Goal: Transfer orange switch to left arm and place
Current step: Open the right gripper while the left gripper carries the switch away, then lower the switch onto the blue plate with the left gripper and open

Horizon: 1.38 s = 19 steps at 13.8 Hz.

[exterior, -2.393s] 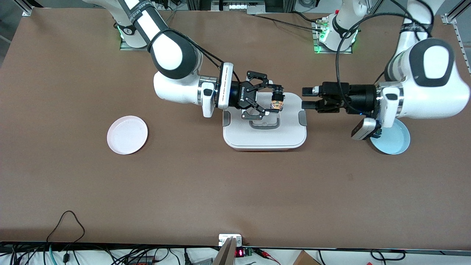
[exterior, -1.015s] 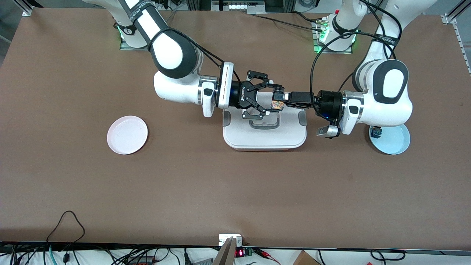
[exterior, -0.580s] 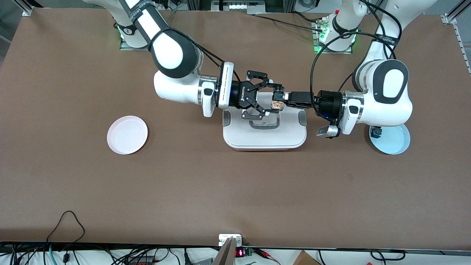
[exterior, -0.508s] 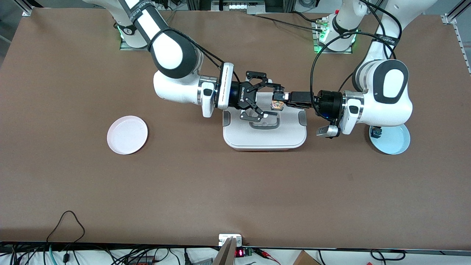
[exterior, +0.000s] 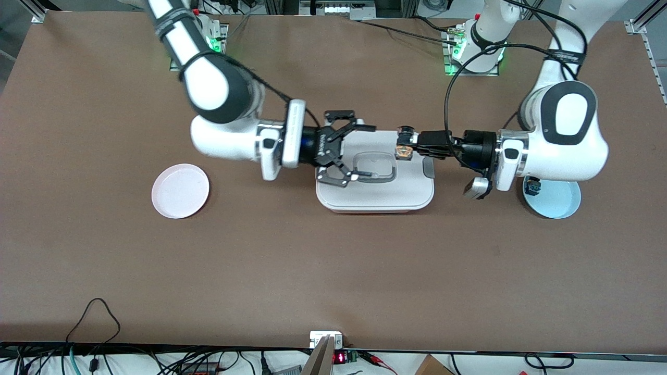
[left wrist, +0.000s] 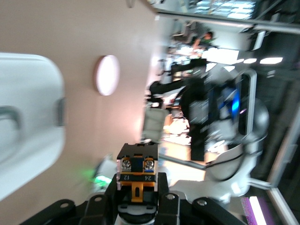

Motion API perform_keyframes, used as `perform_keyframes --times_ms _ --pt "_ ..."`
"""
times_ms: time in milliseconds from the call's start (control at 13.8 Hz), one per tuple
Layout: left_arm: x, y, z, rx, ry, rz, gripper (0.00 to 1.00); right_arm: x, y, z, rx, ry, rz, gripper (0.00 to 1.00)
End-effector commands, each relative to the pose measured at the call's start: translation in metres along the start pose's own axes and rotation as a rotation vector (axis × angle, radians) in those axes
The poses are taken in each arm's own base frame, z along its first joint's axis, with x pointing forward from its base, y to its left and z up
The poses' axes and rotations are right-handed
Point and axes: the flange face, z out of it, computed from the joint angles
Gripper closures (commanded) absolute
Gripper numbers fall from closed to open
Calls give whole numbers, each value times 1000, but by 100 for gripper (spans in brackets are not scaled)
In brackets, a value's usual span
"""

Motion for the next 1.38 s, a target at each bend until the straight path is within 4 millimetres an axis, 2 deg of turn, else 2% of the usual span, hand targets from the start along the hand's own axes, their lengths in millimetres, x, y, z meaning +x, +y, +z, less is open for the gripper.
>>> perform_keyframes --times_ms 0,145,363,580,725,798,870,1088,1305 --pt "-4 0 -23 177 -54 99 93 10 12 -49 80 -8 -5 0" --pt "-7 -14 -32 330 -106 153 93 11 23 -87 151 -22 -21 0" --pt "-11 -35 -51 556 -202 274 93 7 39 -169 293 -71 -32 0" --pt "-14 -54 -79 764 -312 375 93 4 43 -245 386 -111 -31 0" --pt "-21 -65 -97 884 -416 405 93 1 41 -268 416 -121 -33 0" --pt "-25 -73 -115 935 -463 413 93 1 42 -279 418 -133 -29 0" --pt "-27 -77 -126 987 -513 436 93 0 42 -283 419 -143 -27 0" --pt "-30 -85 -160 1181 -712 534 93 -5 40 -315 434 -245 34 0" --pt "-27 -106 -200 1191 -856 729 93 -4 35 -355 431 -393 110 0"
